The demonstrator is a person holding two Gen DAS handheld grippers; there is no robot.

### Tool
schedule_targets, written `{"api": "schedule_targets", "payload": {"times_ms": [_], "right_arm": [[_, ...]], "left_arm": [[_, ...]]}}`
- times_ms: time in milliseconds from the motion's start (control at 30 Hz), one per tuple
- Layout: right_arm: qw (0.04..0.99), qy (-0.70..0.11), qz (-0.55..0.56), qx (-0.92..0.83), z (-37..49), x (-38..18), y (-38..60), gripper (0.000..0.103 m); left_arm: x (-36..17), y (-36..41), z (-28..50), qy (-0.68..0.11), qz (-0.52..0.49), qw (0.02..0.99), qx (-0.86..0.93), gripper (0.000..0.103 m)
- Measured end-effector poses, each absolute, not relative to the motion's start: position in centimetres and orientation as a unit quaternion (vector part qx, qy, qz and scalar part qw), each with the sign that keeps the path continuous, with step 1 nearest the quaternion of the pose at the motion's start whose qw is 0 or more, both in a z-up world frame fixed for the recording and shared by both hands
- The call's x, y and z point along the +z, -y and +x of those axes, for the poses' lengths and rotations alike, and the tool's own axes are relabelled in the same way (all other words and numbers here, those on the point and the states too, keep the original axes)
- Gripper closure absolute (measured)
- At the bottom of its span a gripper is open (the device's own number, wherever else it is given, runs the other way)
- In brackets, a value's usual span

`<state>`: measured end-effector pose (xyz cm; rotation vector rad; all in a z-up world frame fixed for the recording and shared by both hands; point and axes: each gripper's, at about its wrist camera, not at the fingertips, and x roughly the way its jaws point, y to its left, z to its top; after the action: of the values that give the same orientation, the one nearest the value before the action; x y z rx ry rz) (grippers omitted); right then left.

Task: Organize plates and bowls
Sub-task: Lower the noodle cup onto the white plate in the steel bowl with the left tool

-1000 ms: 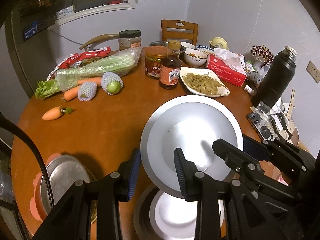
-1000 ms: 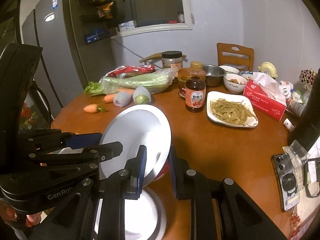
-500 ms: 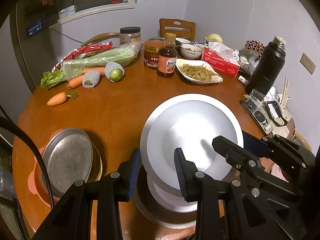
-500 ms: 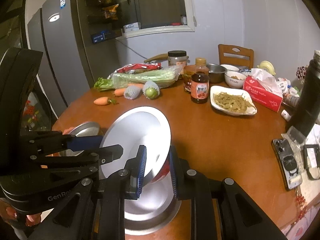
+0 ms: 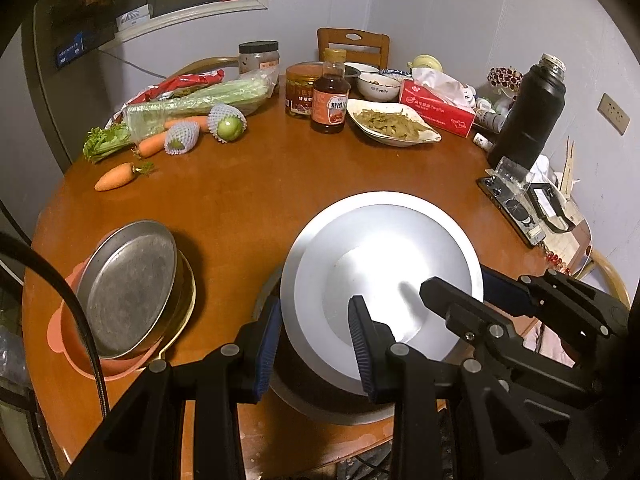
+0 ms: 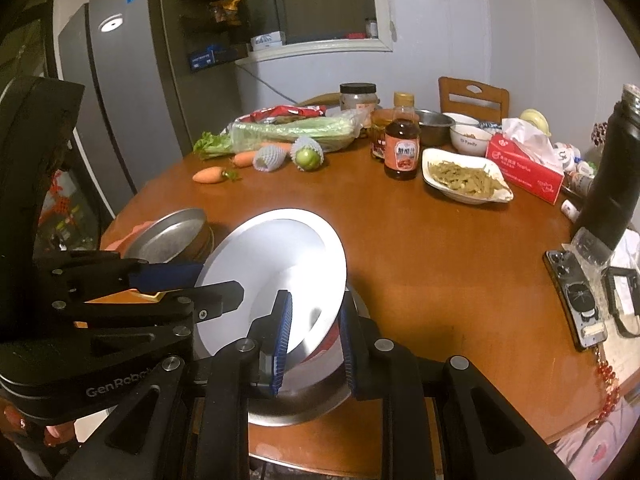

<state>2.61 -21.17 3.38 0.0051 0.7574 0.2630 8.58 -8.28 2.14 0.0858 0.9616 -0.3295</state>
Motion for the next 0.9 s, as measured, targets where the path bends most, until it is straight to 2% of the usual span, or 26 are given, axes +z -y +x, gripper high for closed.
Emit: {"api": "schedule_targets", "payload": {"times_ms": [900], "right_arm": [[0.907, -0.400, 0.005, 0.132, 4.2, 0.1, 20.9, 0.078]], "left_arm": [[-1.0, 8.1, 9.8, -0.483, 0.033, 0.862, -0.148, 0.069]]}}
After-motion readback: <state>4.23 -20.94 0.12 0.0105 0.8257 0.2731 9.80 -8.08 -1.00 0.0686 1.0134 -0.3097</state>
